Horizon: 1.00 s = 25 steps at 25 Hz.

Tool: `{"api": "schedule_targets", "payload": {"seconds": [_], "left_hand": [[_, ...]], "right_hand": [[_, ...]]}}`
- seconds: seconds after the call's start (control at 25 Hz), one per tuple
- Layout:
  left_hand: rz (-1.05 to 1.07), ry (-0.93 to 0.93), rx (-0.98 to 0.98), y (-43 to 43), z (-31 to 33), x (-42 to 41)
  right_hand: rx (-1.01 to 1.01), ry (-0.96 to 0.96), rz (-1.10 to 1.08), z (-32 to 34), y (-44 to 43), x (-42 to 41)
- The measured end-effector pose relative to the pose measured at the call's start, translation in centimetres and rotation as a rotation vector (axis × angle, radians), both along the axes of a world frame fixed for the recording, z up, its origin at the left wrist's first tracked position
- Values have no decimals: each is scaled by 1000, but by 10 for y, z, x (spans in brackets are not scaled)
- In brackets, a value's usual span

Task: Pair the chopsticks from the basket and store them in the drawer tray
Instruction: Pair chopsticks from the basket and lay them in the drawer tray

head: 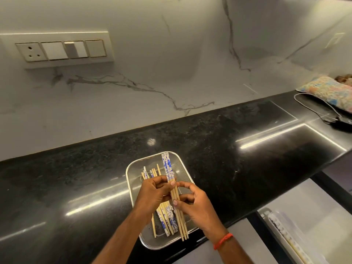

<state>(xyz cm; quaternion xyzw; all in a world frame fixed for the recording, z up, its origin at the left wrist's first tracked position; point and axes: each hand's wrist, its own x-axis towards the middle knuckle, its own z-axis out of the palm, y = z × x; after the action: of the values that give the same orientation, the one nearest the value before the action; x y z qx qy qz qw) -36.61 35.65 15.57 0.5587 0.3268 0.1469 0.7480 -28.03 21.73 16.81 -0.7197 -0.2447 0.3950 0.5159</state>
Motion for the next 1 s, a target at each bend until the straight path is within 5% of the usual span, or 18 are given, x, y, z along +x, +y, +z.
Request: {"api": "schedule_targets", "payload": {"seconds": [1.0], "left_hand": [[-249,-12,-7,-178,12,146]], "right_hand": [[33,-126,-340,-10,-175,109]]}}
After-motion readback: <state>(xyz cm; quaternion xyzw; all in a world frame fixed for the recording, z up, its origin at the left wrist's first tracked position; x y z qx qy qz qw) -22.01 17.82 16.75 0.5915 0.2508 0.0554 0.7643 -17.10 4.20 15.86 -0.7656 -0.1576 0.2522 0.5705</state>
